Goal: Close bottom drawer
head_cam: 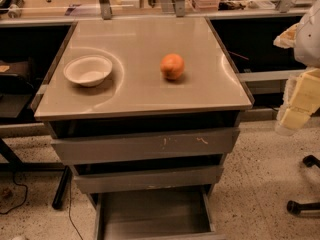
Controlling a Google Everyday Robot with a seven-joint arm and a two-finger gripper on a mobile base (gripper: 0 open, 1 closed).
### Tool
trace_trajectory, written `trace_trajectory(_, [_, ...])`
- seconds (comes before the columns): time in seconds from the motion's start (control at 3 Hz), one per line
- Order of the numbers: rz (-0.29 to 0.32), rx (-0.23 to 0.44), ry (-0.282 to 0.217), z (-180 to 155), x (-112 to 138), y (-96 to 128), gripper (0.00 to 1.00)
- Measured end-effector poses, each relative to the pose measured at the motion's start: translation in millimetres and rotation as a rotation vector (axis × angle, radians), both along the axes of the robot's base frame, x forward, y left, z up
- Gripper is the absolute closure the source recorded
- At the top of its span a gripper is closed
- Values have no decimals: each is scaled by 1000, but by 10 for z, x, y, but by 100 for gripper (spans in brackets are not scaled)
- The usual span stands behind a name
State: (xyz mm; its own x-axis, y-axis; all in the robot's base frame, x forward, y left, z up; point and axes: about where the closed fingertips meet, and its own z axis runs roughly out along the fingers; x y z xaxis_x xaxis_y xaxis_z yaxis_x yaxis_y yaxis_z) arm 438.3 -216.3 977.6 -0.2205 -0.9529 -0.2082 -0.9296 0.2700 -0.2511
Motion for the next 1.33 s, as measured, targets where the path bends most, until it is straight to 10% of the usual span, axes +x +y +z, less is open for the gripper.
trace_trajectory(0.33, [0,0,0,0,0,0,0])
trace_trajectory(1.33, [0,0,0,0,0,0,64])
